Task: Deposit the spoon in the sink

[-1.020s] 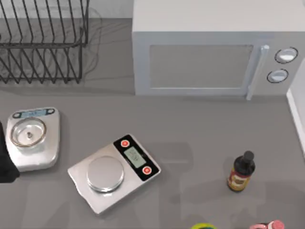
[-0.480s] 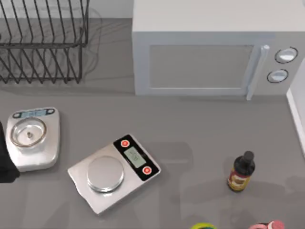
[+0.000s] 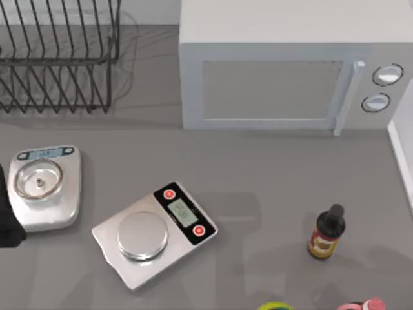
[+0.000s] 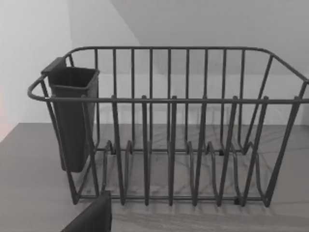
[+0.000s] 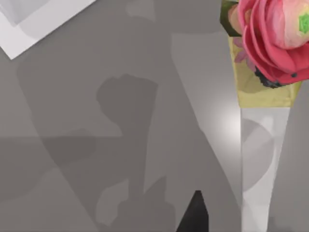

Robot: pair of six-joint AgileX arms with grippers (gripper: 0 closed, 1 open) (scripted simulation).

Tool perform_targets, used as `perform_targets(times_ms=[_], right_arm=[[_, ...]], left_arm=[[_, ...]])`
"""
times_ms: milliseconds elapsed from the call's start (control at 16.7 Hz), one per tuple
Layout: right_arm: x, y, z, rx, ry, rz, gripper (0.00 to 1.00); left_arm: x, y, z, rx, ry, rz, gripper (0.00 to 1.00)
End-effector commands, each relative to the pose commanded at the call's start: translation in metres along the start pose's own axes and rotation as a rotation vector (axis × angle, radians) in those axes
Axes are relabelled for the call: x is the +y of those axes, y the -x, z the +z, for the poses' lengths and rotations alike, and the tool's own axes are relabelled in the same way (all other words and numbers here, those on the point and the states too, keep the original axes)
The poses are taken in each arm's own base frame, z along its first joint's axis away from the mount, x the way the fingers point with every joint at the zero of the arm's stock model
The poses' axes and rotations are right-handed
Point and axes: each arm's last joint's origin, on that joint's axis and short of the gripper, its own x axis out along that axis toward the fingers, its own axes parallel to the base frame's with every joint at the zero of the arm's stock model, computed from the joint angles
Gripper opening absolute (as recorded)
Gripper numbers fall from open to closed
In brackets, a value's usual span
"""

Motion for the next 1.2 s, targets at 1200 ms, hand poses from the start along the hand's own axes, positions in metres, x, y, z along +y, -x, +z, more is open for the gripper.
perform_targets(times_ms=[1200], right_arm=[[0.119, 0.012, 0.237, 0.053, -0.008, -0.014, 0.00]], left_arm=[[0.000, 0.000, 0.000, 0.000, 0.000, 0.000, 1.00]])
